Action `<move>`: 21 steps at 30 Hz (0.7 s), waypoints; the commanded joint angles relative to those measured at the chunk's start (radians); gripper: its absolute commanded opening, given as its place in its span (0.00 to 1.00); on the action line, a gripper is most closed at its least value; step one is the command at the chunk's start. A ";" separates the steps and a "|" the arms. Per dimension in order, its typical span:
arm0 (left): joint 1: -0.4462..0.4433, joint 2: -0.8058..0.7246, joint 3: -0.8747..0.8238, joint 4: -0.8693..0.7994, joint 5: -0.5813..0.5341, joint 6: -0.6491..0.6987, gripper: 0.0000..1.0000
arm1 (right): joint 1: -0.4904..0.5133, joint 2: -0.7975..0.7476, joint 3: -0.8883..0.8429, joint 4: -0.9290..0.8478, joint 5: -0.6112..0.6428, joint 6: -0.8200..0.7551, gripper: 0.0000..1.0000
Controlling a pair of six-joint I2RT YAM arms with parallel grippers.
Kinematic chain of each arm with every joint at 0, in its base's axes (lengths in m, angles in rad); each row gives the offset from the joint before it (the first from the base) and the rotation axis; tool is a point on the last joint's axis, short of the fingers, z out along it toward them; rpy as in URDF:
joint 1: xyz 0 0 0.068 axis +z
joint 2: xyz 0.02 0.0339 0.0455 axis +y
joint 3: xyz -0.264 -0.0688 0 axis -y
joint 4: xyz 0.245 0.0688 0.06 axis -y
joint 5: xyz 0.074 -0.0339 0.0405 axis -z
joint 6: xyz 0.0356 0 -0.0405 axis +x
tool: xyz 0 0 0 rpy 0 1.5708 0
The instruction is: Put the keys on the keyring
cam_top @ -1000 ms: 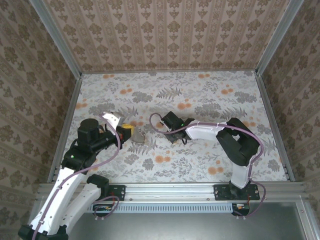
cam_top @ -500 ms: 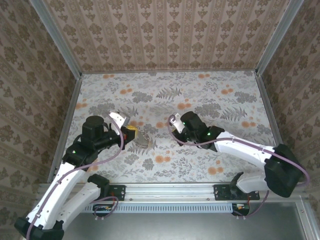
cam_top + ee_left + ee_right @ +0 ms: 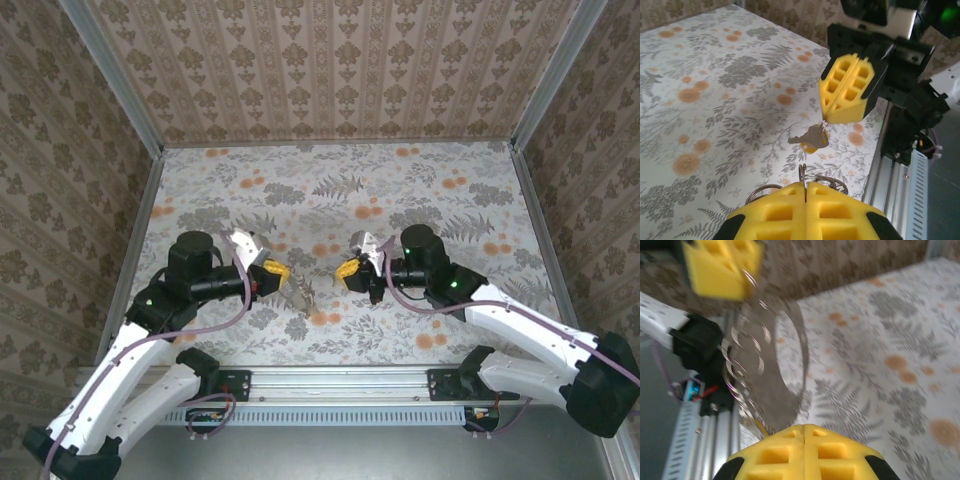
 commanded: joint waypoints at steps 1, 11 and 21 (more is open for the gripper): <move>-0.027 0.017 0.040 0.027 0.071 0.053 0.00 | -0.006 -0.034 -0.004 0.091 -0.149 0.030 0.00; -0.118 0.088 0.054 0.056 0.108 0.098 0.00 | -0.004 -0.053 -0.028 0.245 -0.214 0.134 0.00; -0.147 0.119 0.051 0.100 0.146 0.109 0.00 | 0.024 -0.029 -0.014 0.242 -0.241 0.116 0.00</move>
